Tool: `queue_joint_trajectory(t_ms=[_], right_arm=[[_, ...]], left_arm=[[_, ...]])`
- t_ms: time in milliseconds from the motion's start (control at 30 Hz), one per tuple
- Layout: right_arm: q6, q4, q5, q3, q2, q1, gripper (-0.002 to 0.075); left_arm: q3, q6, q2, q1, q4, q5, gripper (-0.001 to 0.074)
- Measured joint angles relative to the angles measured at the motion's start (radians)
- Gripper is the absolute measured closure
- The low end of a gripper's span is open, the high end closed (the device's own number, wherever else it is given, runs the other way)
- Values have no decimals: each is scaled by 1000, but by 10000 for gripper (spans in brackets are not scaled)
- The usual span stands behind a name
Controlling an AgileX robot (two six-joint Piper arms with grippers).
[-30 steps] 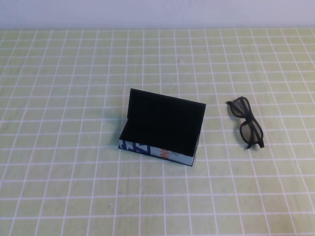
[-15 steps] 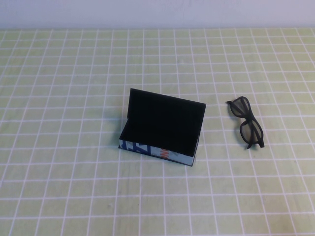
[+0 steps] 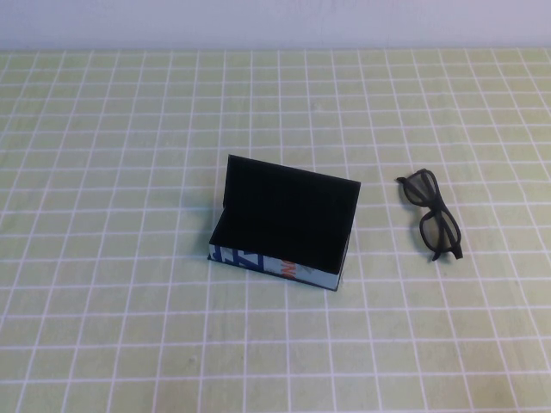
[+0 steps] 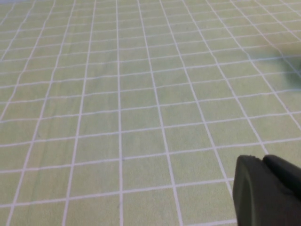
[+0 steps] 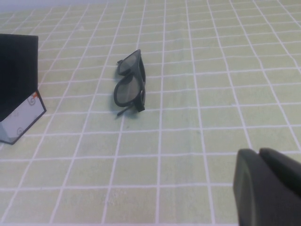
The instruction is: Take glasses out of glasses case
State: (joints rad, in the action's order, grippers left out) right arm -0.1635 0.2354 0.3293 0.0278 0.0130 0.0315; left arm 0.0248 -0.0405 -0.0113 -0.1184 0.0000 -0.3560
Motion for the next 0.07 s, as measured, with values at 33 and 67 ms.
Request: queue_joint_trajectory(t_ms=[33, 67], right_arm=[[0, 2, 0, 0, 0, 0, 743], [0, 2, 0, 0, 0, 0, 743]], left_arm=[[0, 0, 0, 0, 0, 0, 739], [0, 0, 0, 0, 0, 0, 739]])
